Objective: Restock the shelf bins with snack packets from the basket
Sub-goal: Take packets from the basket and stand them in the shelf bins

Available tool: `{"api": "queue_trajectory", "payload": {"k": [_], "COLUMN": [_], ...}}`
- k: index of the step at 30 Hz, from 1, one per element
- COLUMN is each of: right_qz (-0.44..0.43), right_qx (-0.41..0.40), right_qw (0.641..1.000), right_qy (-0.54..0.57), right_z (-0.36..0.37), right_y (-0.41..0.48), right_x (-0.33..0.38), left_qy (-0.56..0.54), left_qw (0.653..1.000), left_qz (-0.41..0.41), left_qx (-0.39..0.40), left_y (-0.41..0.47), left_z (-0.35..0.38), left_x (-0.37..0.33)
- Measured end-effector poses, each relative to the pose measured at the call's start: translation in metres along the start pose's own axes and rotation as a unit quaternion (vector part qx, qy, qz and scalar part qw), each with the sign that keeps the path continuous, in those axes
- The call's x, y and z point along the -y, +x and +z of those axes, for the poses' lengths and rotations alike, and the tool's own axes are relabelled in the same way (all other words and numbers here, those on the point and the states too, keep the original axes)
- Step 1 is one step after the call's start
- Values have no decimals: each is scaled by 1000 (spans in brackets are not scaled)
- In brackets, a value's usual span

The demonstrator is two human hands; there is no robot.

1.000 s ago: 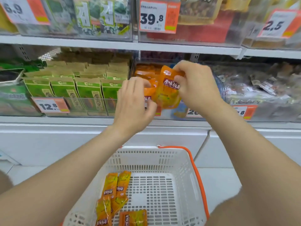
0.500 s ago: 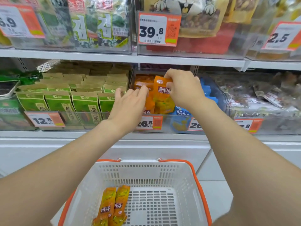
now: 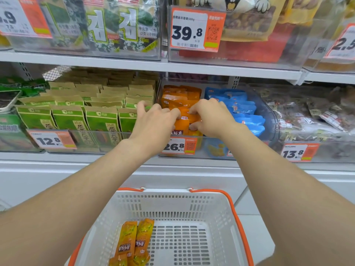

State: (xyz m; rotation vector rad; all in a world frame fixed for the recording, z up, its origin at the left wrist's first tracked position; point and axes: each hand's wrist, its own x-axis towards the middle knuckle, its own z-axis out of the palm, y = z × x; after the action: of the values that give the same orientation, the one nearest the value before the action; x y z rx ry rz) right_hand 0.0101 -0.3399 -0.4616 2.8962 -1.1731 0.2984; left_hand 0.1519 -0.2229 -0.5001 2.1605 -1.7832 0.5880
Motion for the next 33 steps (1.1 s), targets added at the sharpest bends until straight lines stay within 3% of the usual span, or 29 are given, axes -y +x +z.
{"api": "queue_trajectory", "payload": {"k": [8,11,20,28,33], "right_qz": [1,13,2,-14,9], "right_qx": [-44,-7,-1,-2,17], "right_qw": [998,999,998,998,995], "right_qy": [35,33,-58,-63,-95], "right_z": [-8,-19,-19,-20,-21], "right_y": [-9,-16,-33,-42,-50], "right_x": [-15,-34,-48,-55,-62], "left_qy": [53,52,12,-32,-62], "left_qw": [997,996,971,967,970], "left_qz": [31,37,108,206,216], "left_qx": [-39,-66,-212,-149,-98], "left_y": [-9,-12,-40,-70,-77], "left_z": [5,6,3,20,21], "left_x": [-4,-5,-22,-24,-17]}}
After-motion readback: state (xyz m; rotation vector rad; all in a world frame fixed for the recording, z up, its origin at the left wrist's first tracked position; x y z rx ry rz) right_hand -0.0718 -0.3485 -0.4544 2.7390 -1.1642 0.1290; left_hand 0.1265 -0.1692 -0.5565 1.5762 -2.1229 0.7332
